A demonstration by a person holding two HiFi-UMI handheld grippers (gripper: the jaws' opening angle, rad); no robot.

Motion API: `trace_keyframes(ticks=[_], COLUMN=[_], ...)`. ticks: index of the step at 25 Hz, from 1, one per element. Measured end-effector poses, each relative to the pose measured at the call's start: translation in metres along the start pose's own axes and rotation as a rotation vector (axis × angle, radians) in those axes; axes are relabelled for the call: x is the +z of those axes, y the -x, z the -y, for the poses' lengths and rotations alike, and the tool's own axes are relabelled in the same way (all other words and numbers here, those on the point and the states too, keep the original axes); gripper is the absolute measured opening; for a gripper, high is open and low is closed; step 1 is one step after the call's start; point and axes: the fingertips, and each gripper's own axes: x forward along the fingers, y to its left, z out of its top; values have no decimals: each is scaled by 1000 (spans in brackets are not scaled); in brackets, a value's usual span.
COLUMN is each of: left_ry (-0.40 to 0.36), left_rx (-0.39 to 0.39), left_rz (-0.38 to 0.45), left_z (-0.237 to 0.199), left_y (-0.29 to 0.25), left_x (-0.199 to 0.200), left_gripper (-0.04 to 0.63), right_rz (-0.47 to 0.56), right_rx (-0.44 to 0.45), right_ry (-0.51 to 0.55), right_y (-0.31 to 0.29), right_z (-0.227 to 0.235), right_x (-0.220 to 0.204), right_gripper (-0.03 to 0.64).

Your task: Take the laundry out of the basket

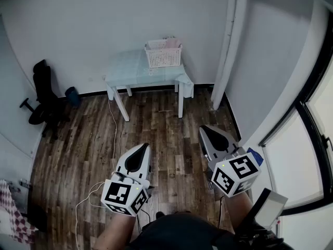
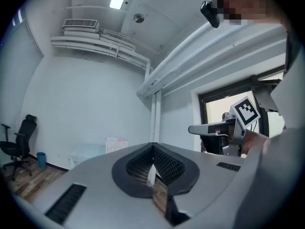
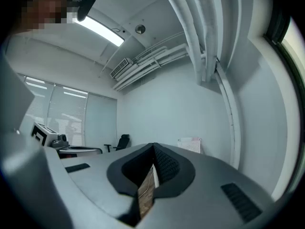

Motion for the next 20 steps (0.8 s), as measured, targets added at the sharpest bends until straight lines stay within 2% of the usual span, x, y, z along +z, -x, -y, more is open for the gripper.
trace_keyframes(ticks=[9,15,20], left_ry=[0,12,27], left_rx=[-9,-10,-4], left_rz=[4,16,13], left_z=[-10,-19,-38], left_y=[3,10,14], left_x=[0,2,-4], left_gripper=[9,9,9], right_rz=[-1,-6,-15], right_rx=[-14,-21,-32], right_ry=[6,-37,-28], right_y=[-10,-15,-26], right_z=[-7,-11,-19], right_x=[1,-1,-4], right_gripper=[15,17,17])
